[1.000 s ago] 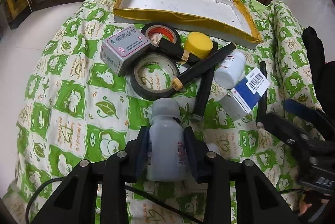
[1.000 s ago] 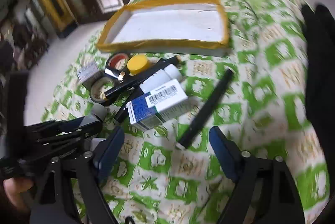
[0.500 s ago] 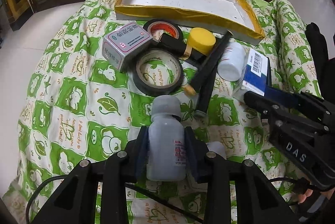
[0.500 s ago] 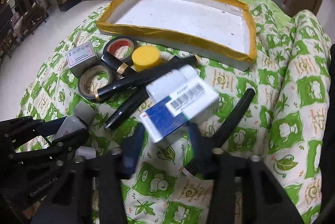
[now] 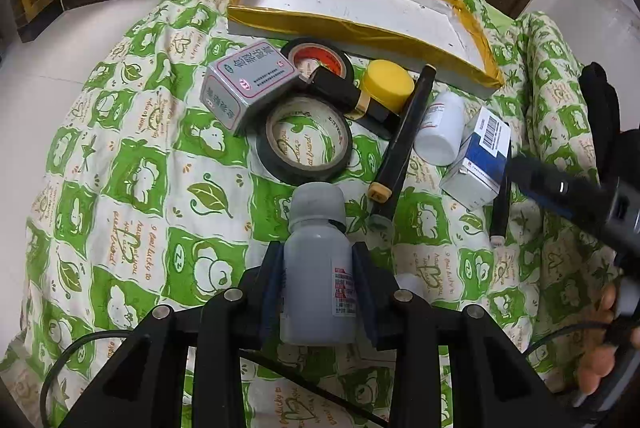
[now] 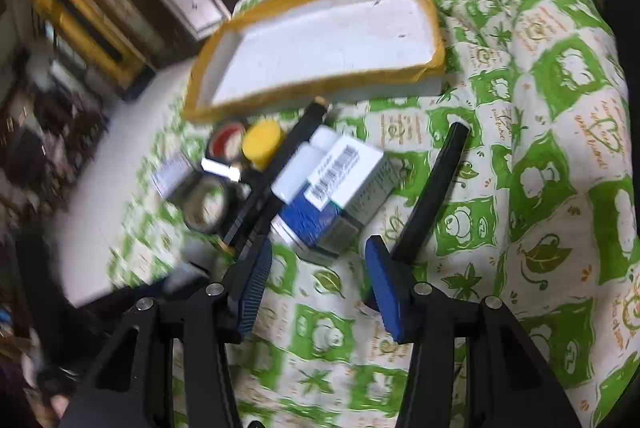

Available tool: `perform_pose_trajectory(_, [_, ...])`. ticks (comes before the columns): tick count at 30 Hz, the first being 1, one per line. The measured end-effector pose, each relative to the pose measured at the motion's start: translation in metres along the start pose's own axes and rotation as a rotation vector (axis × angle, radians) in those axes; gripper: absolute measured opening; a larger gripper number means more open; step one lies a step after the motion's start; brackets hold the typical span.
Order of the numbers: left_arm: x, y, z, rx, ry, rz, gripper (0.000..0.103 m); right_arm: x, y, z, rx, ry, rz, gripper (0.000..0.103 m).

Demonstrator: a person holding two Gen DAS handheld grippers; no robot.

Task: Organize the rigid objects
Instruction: 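Close the right tool on the blue-and-white medicine box and lift it, then carry the bottle with the left tool into the tray while the right tool places the box there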

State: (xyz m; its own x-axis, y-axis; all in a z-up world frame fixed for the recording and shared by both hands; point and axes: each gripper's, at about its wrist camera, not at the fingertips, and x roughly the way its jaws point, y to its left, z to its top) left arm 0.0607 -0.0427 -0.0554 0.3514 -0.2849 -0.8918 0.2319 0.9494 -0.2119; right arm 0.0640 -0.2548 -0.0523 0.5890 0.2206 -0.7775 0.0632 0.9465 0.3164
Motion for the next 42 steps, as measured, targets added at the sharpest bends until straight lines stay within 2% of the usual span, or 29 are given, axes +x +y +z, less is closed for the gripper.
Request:
perform_pose_trajectory(6, [0.004, -0.004, -0.001, 0.008, 0.019, 0.007, 0.036, 0.033, -0.012, 0.018, 0.195, 0.071, 0.003, 0.049])
perform_pose_trajectory(10, [0.01, -0.008, -0.001, 0.008, 0.051, 0.014, 0.036, 0.053, -0.02, 0.023, 0.241, 0.099, 0.005, 0.045])
perform_pose_trajectory(13, [0.009, -0.009, -0.003, 0.015, 0.047, 0.018, 0.036, 0.047, -0.024, 0.022, 0.243, 0.093, 0.026, 0.041])
perform_pose_trajectory(17, [0.001, -0.014, -0.004, 0.037, 0.0, 0.016, 0.036, 0.031, -0.027, 0.018, 0.207, 0.064, 0.037, 0.035])
perform_pose_trajectory(29, [-0.029, -0.007, -0.004, 0.016, -0.122, 0.0, 0.036, -0.001, -0.028, 0.009, 0.153, 0.005, 0.059, 0.035])
perform_pose_trajectory(35, [-0.037, -0.012, 0.004, 0.048, -0.168, 0.102, 0.036, -0.006, -0.017, 0.013, 0.12, -0.01, 0.073, 0.035])
perform_pose_trajectory(42, [-0.043, -0.025, 0.02, 0.122, -0.236, 0.184, 0.036, -0.004, -0.005, 0.02, 0.072, 0.0, 0.056, 0.035])
